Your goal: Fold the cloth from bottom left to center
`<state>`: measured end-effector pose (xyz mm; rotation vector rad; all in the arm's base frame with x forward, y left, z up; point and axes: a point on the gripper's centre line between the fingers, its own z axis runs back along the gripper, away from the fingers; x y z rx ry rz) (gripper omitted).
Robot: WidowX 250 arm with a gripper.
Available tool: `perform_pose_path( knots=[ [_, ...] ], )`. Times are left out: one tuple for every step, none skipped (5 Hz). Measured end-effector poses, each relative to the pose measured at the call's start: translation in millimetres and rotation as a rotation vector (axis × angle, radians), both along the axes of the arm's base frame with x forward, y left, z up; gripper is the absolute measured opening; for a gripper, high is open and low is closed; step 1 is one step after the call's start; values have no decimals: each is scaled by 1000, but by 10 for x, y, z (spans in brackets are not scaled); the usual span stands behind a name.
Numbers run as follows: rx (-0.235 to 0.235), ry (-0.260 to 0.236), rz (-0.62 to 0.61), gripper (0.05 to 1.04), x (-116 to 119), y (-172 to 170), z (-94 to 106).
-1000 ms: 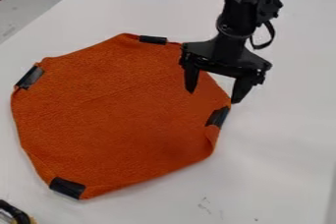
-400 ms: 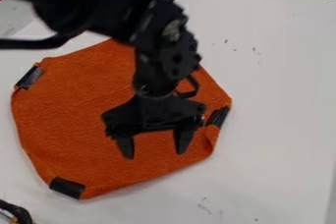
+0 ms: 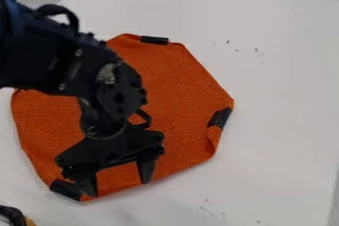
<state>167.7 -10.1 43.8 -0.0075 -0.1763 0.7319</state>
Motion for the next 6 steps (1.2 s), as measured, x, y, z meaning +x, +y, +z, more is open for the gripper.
perform_pose_path(
  knots=[
    [-21, 12, -5, 1001, -37, 83, -42],
    [-39, 45, -22, 1001, -32, 137, -143],
    [-38, 86, -9, 1001, -89, 217, -224],
    [-38, 100, 34, 1001, -234, 283, -223],
    [-41, 104, 54, 1001, -307, 317, -228],
    [-53, 99, 73, 1001, -318, 357, -267]
  ],
)
